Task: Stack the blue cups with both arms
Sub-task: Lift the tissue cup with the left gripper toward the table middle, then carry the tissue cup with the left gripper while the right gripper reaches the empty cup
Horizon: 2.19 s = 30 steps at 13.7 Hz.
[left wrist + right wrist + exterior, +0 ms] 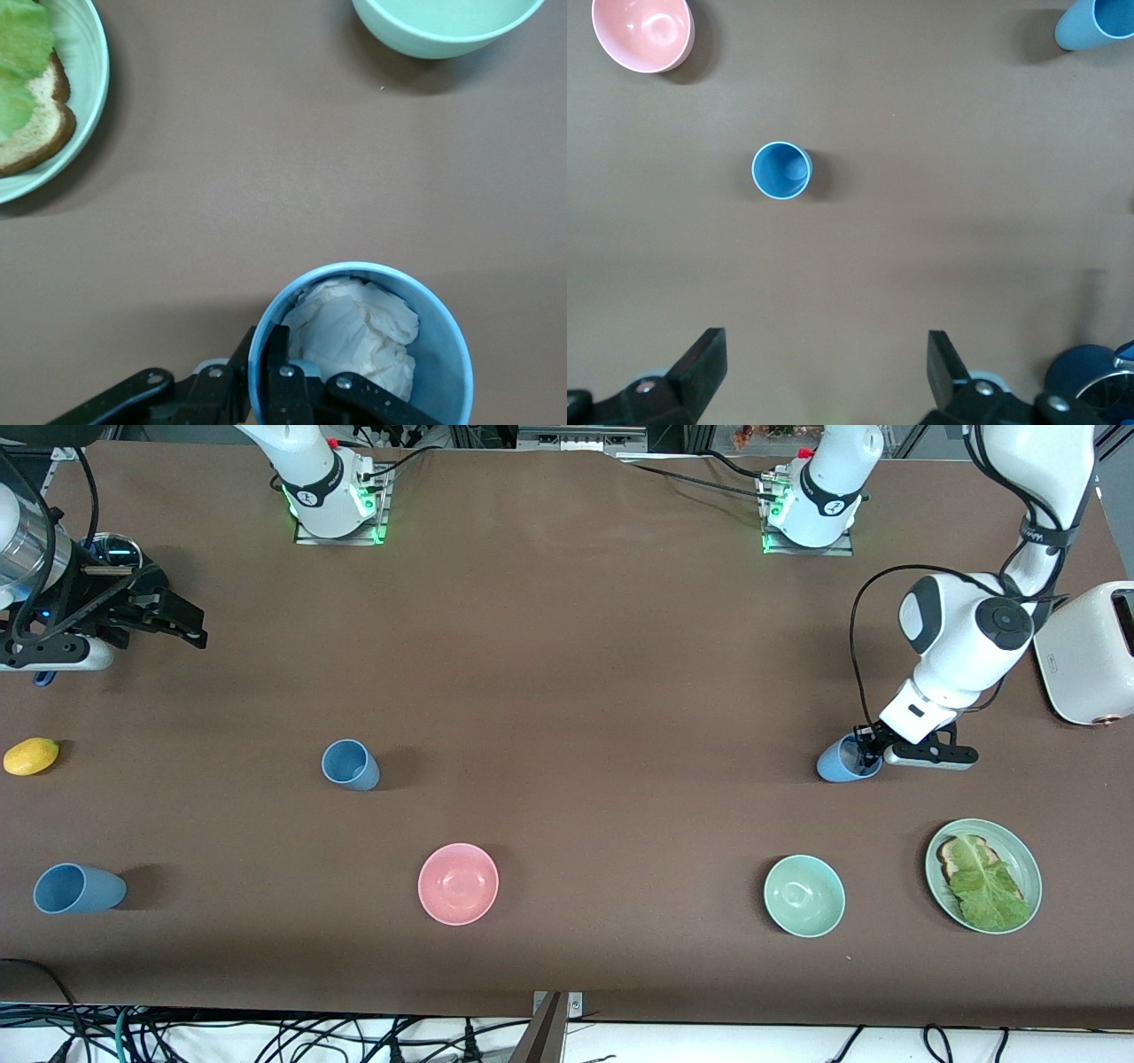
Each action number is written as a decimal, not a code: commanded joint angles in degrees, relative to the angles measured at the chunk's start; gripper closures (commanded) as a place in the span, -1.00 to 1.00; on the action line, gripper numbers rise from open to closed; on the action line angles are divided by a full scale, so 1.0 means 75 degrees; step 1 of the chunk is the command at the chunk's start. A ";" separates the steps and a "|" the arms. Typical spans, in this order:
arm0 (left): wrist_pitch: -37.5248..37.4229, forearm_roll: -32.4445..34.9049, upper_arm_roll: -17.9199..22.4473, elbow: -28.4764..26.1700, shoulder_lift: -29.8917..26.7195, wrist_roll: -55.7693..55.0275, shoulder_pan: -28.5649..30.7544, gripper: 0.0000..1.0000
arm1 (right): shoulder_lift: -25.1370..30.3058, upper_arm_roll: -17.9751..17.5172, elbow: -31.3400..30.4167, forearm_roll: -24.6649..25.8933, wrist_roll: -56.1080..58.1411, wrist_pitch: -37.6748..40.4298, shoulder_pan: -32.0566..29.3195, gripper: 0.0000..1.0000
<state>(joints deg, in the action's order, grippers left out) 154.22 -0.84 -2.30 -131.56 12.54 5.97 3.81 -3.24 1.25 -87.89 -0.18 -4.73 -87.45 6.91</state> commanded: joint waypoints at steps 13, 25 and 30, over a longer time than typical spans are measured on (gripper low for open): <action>-0.5281 0.0206 -0.1215 0.3373 -0.0464 -0.1603 -0.0027 1.00 | 0.0093 0.0103 -0.0305 -0.0046 0.0010 -0.0071 -0.0043 -1.00; -0.5504 0.0827 -0.3607 0.3970 -0.0055 -0.7306 -0.0598 1.00 | 0.0128 0.0068 -0.0539 -0.0034 0.0010 -0.0305 -0.0031 -1.00; -0.5515 0.0792 -0.3409 0.4696 0.0635 -0.9300 -0.2004 1.00 | 0.0151 0.0057 -0.0854 -0.0034 0.0021 -0.0656 -0.0031 -1.00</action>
<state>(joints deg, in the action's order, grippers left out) 114.44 3.83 -29.26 -100.82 13.63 -58.50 -7.21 -3.29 1.94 -91.90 -0.20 -4.71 -90.46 6.87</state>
